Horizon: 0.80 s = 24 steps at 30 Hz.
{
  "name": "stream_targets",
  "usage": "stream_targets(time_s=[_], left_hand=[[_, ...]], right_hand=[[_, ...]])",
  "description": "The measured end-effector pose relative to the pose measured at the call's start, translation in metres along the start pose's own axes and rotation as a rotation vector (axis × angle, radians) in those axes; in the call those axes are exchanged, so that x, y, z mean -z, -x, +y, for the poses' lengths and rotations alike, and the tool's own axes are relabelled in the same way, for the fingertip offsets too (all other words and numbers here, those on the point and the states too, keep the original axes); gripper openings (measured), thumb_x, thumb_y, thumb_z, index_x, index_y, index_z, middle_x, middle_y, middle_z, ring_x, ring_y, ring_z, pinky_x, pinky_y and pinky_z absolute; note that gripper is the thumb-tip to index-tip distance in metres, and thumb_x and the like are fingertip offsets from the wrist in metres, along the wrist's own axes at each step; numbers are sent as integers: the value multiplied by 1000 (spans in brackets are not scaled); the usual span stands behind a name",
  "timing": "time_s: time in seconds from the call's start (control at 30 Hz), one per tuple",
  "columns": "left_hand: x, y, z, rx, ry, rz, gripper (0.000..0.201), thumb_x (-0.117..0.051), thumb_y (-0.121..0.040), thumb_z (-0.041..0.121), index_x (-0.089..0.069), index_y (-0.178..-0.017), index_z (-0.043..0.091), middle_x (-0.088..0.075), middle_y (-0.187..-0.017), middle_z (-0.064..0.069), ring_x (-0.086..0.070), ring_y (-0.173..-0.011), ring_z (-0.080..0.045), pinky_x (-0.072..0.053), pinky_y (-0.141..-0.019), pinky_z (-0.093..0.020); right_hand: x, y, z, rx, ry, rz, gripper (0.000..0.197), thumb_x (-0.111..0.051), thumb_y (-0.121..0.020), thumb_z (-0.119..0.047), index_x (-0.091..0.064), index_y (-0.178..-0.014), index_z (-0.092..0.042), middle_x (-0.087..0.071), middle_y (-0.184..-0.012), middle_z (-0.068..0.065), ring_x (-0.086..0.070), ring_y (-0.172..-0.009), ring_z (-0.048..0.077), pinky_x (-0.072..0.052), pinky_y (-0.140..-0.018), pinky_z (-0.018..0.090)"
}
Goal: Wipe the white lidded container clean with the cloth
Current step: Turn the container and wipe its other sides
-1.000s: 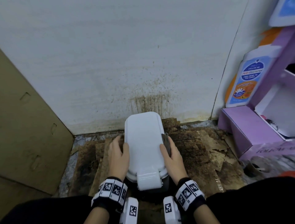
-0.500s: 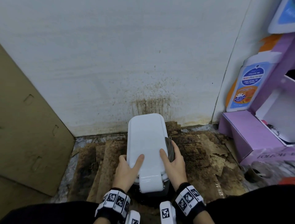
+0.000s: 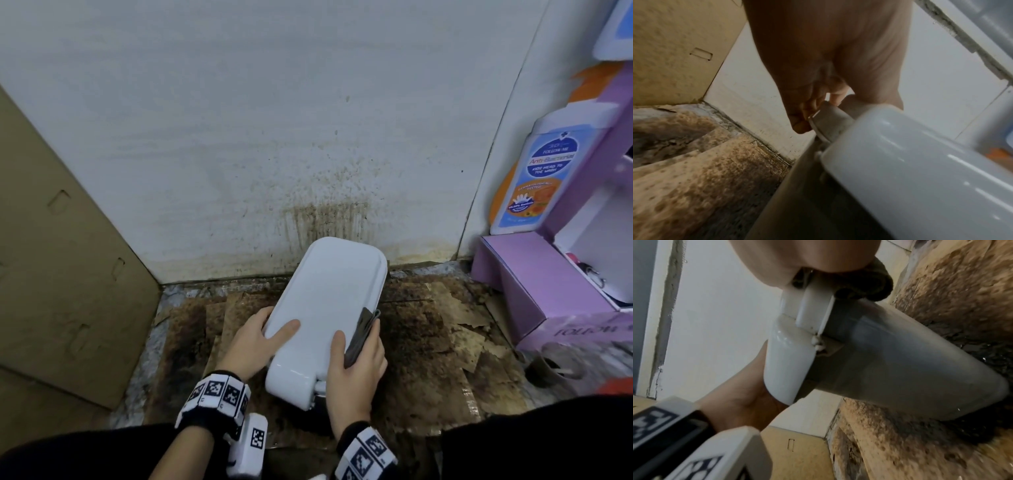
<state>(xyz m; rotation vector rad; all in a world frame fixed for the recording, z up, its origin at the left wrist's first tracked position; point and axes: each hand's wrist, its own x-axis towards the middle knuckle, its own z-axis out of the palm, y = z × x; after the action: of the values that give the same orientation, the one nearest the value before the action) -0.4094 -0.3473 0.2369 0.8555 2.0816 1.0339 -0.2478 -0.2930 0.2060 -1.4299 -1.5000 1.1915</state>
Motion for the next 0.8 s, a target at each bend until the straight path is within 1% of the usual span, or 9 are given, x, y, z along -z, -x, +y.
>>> stream_targets(time_s=[0.1,0.2,0.33,0.4,0.5,0.57,0.67,0.73,0.8], left_hand=[[-1,-3,-8,4,-11,34,60,-65,-76,75,-60,-123,38,-70,-111,16,-68,-99,-4,-58,-85,-41],[-8,-5,-20,28,-33,73,73,-58,-69,88,-57,-125,42,-64,-118,9,-65,-104,-11,-55,-90,-47],[-16,9,-18,146,-18,182,100,-54,-64,92,-46,-138,25,-56,-130,2,-58,-114,-18,-50,-97,-48],[-21,18,-12,201,-35,216,99,-53,-66,89,-44,-136,21,-53,-130,0,-56,-114,-20,-48,-98,-48],[-31,35,-4,267,-50,254,86,-57,-74,81,-43,-127,15,-50,-127,-4,-53,-113,-23,-46,-98,-44],[-39,43,-3,346,4,231,92,-58,-71,83,-41,-127,12,-51,-125,-3,-53,-114,-24,-45,-97,-40],[-43,43,-11,380,119,186,103,-58,-64,89,-39,-131,12,-54,-125,0,-55,-114,-22,-45,-98,-36],[-41,39,-18,346,171,180,96,-62,-63,87,-46,-125,17,-60,-122,6,-60,-110,-15,-51,-91,-32],[-39,35,-28,292,219,165,89,-66,-59,88,-55,-121,24,-67,-118,11,-65,-106,-9,-54,-89,-31]], right_hand=[[2,-13,-1,26,7,-75,79,-51,-99,-48,-7,-161,-28,-20,-163,-3,-14,-144,14,-22,-120,42],[11,-39,-7,6,-11,-191,84,-50,-98,-54,1,-161,-31,-12,-165,-8,-5,-149,12,-18,-123,46],[24,-90,-19,-56,-27,-327,88,-49,-98,-58,6,-161,-30,0,-168,-8,9,-154,19,-11,-123,53],[28,-119,-25,-68,-34,-351,89,-48,-97,-60,6,-161,-29,0,-169,-7,10,-155,21,-11,-122,55],[29,-156,-30,-55,-3,-388,97,-49,-88,-75,-1,-161,-33,-7,-169,-7,1,-156,24,-14,-123,59],[28,-173,-33,-15,20,-440,105,-53,-78,-85,-10,-160,-36,-18,-167,-7,-16,-154,25,-25,-120,60],[31,-186,-39,41,-14,-480,93,-69,-83,-63,-25,-158,-30,-38,-157,-3,-44,-139,23,-44,-110,50],[33,-191,-39,28,-33,-484,88,-75,-84,-52,-30,-156,-26,-44,-153,-1,-50,-133,25,-49,-105,46],[34,-192,-35,11,-74,-461,92,-77,-81,-52,-30,-155,-27,-43,-154,0,-49,-135,26,-49,-105,48]])
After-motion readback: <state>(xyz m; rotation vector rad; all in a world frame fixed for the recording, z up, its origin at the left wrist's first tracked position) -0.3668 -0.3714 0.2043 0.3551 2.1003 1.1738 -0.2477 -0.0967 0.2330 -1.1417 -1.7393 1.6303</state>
